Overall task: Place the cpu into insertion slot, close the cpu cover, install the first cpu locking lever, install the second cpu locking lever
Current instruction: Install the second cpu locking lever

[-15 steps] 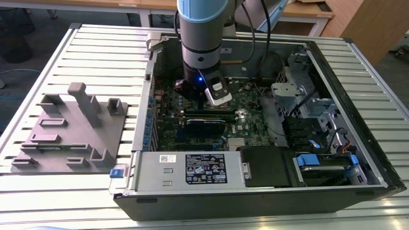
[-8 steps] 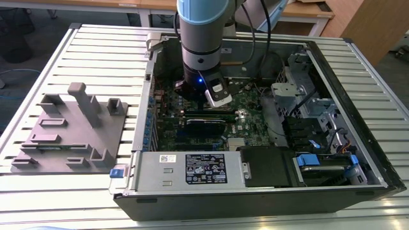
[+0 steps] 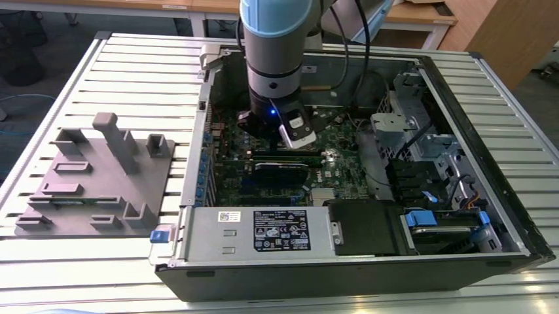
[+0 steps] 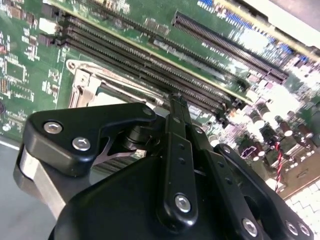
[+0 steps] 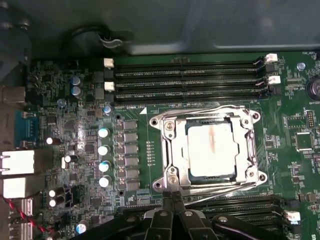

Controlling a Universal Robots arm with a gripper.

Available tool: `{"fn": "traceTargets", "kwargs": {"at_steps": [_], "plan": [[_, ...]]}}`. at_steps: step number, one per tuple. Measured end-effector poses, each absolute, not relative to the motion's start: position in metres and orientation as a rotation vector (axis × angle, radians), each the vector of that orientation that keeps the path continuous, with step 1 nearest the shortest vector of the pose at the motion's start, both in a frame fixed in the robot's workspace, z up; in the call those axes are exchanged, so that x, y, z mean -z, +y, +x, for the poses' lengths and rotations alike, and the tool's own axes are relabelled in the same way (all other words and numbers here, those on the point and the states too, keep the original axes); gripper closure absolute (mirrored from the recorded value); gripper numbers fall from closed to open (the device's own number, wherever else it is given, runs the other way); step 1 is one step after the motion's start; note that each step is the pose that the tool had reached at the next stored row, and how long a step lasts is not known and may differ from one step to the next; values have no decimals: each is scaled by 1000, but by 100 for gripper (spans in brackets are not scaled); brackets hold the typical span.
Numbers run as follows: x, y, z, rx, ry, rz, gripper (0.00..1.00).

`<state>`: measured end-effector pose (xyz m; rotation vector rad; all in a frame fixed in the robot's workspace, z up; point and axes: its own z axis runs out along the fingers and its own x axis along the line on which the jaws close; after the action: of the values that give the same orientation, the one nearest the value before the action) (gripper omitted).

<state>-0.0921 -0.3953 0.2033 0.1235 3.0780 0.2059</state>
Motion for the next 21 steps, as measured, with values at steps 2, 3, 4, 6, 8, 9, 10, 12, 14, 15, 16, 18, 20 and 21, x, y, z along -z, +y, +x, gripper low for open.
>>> {"fn": "traceTargets", "kwargs": {"at_steps": [2,3,4,6,8,9,10,12,14,15,16,18,20,21], "plan": [[-203,-396,-92,-248,3076,125,89],[-203,-397,-92,-261,3075,125,89],[-203,-398,-92,-268,3075,125,89],[-203,-399,-93,-273,3074,126,89],[-202,-399,-93,-281,3074,126,89],[-201,-399,-94,-285,3074,126,89],[-201,-399,-95,-291,3073,126,89],[-200,-399,-96,-303,3072,126,89],[-198,-399,-98,-314,3072,127,89],[-198,-399,-99,-318,3071,127,89],[-197,-399,-100,-321,3071,127,89],[-195,-399,-101,-329,3070,127,89],[-194,-399,-102,-336,3070,127,89],[-194,-400,-103,-339,3069,127,89]]}}
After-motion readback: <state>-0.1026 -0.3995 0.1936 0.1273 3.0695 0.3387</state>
